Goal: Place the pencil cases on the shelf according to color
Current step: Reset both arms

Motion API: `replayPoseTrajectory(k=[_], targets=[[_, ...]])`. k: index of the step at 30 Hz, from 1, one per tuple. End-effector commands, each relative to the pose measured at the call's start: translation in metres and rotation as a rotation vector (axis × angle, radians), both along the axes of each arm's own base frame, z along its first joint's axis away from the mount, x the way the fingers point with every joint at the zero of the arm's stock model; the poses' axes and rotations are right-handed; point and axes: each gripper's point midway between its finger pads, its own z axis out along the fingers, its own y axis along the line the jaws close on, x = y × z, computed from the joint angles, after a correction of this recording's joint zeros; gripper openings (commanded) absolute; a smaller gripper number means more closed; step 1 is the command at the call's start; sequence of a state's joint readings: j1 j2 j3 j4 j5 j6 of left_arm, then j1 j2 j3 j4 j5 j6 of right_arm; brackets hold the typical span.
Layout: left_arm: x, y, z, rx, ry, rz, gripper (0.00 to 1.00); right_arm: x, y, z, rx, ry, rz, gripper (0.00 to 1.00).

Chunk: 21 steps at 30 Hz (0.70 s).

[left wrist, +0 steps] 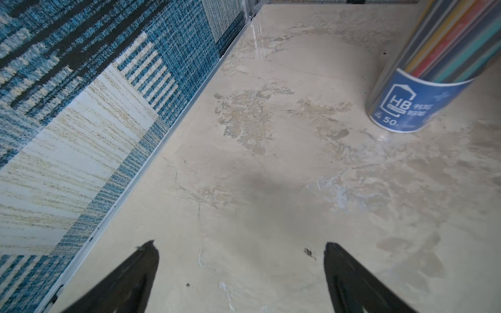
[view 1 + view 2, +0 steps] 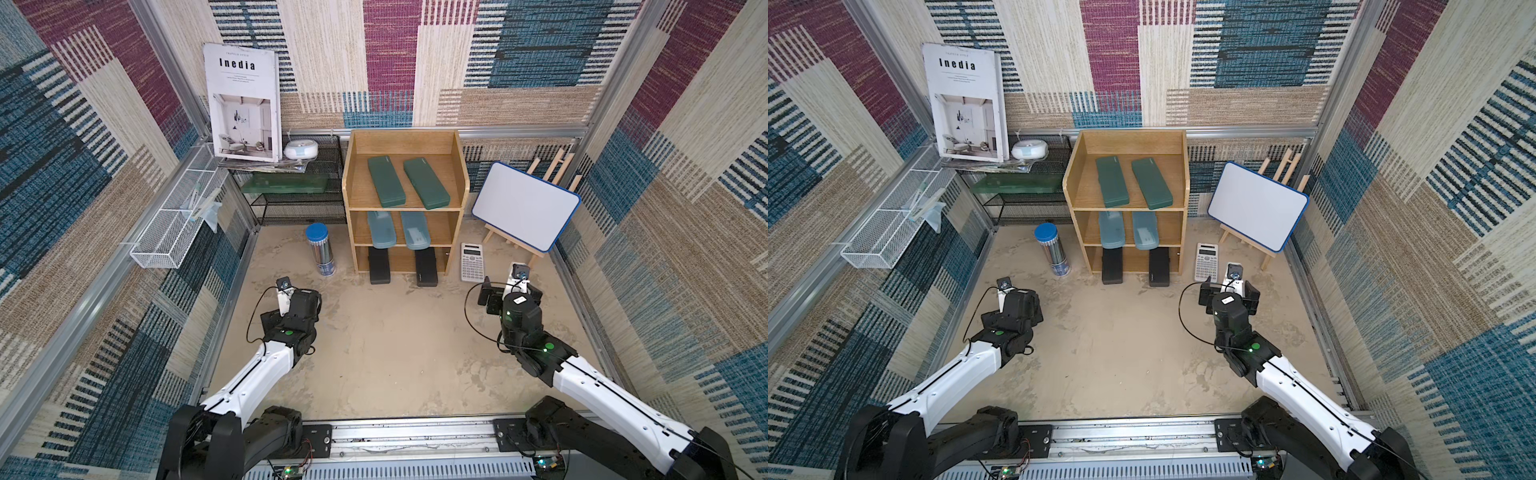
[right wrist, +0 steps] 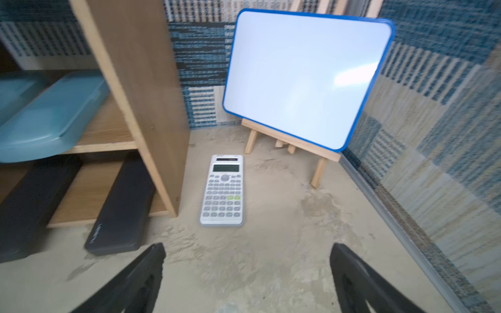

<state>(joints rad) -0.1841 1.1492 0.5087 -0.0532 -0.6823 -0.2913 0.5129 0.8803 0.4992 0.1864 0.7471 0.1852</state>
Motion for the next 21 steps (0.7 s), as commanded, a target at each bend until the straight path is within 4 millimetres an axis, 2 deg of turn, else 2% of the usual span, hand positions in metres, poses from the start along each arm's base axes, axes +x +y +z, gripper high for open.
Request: replayPoseTrajectory(k=[1, 5, 7, 10, 15, 21], targets=[[0.019, 0.003, 0.005, 0.05, -0.098, -0.034, 0.99, 0.011, -0.027, 0.018, -0.025, -0.094, -0.078, 1.0], [0.027, 0.009, 0.008, 0.094, -0.169, -0.037, 0.99, 0.018, -0.065, -0.001, 0.003, -0.116, -0.135, 1.0], [0.031, 0.011, 0.012, 0.062, -0.231, -0.053, 0.99, 0.017, -0.082, -0.008, 0.032, -0.137, -0.162, 1.0], [0.041, 0.005, 0.008, 0.009, -0.236, -0.115, 0.99, 0.014, -0.101, -0.019, 0.047, -0.147, -0.2, 1.0], [0.048, -0.009, 0.006, -0.023, -0.226, -0.205, 0.99, 0.012, -0.115, -0.035, 0.058, -0.156, -0.229, 1.0], [0.053, -0.012, 0.01, -0.043, -0.281, -0.214, 0.99, 0.016, -0.117, -0.053, 0.06, -0.147, -0.225, 1.0]])
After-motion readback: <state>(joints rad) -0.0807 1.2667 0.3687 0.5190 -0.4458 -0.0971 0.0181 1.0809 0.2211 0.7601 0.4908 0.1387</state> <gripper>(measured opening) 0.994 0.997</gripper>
